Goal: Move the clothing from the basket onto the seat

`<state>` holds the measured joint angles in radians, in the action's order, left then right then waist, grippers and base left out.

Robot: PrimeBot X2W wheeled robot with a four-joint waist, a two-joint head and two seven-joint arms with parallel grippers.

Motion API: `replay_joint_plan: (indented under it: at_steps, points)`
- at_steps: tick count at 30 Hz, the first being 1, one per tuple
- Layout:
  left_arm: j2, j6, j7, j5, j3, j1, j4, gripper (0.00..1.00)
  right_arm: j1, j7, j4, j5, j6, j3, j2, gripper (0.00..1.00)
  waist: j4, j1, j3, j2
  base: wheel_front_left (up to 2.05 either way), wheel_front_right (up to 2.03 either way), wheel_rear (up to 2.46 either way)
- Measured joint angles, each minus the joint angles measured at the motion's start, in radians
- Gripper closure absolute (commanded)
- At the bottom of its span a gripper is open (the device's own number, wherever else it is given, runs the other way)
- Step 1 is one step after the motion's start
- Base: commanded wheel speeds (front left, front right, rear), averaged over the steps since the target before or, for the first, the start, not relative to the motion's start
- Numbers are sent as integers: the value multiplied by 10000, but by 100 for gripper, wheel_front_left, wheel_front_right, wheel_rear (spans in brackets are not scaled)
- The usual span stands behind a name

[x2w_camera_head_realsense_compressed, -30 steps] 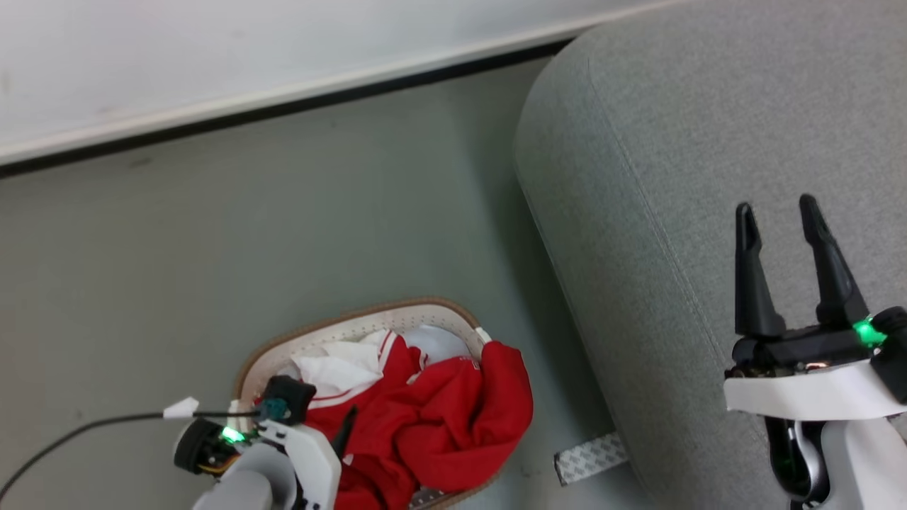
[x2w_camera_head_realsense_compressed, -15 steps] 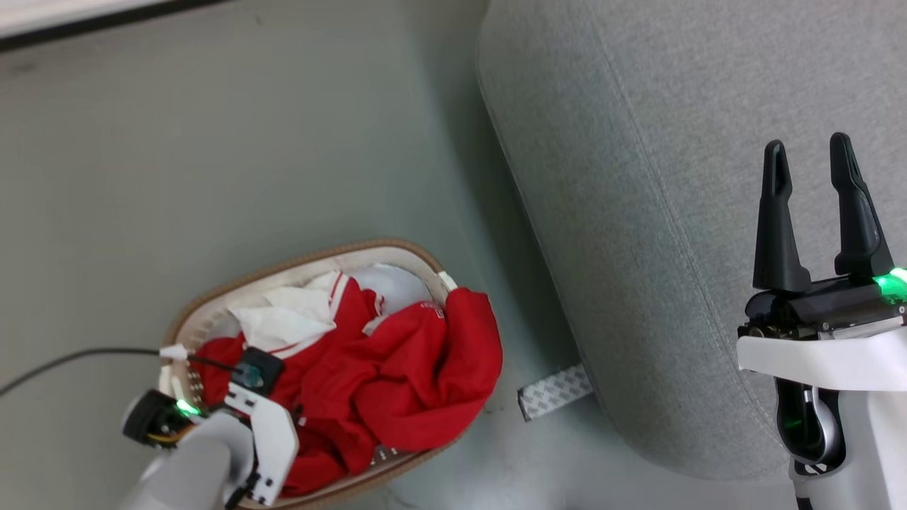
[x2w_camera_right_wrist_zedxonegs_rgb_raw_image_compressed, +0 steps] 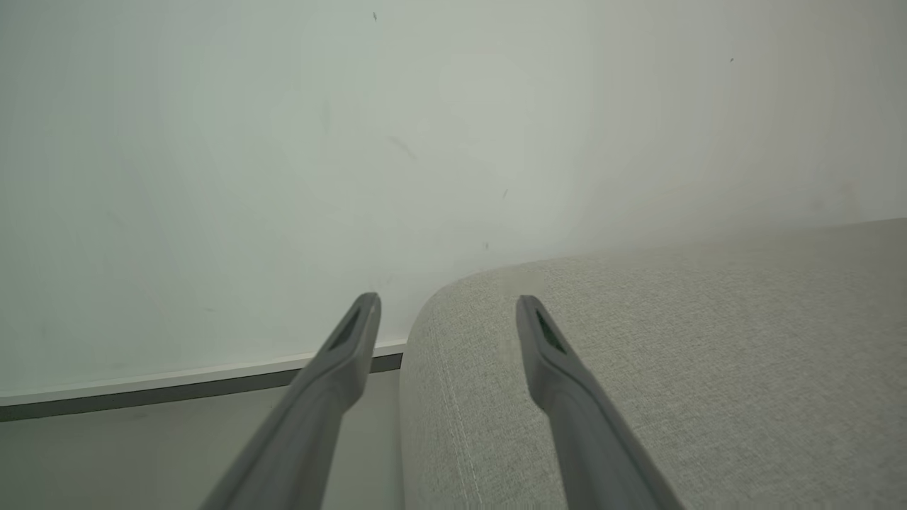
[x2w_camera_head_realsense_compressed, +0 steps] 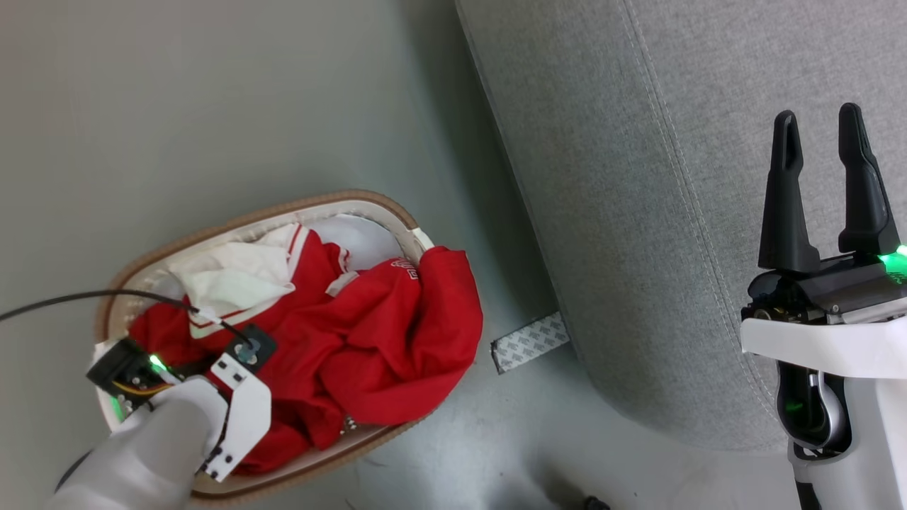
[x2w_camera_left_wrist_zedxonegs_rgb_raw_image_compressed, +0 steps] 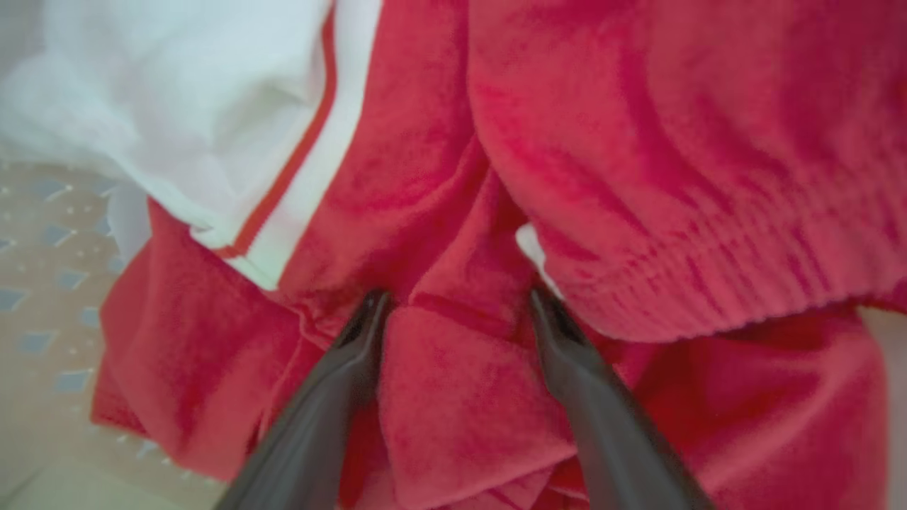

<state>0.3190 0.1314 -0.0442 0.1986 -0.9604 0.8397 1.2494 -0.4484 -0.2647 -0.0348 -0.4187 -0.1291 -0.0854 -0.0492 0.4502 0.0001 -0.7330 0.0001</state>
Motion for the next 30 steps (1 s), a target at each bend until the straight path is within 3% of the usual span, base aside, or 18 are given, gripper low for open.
replay_joint_plan:
  at_steps: [2, 3, 4, 5, 6, 19, 30]
  points:
    - [67, 0, -82, 35, -351, 117, 13, 0, -2, 0, -10, -58, 0, -12, 0, 0, 72, 0, -130, 0, 0, 0, 0]
    - [82, 0, -125, 96, -500, 165, 19, 18, -6, 0, -12, -67, 0, -13, 0, 0, 103, 0, -186, 0, 0, 0, 0]
    - [94, 0, -176, 140, -662, 188, 25, 52, -7, 0, -10, -73, 0, -19, 0, 0, 135, 0, -234, 0, 0, 0, 0]
    - [111, 0, -203, 190, -805, 197, 29, 72, -10, 0, -10, -94, 0, -23, 0, 0, 159, 0, -274, 0, 0, 0, 0]
    - [132, 0, -238, 270, -915, 206, 31, 100, -12, 0, -10, -121, 0, -27, 0, 0, 179, 0, -306, 0, 0, 0, 0]
    - [79, 0, -59, 1402, -1816, 335, 54, 100, -95, 0, 148, 19, 0, 12, 2, 0, 74, -1, 42, 0, 0, 0, 0]
    - [-775, 0, 1260, 2311, -1569, -69, 161, 100, 27, 0, 384, 830, 0, -17, 6, 0, -473, -1, 1562, 0, 0, 0, 0]
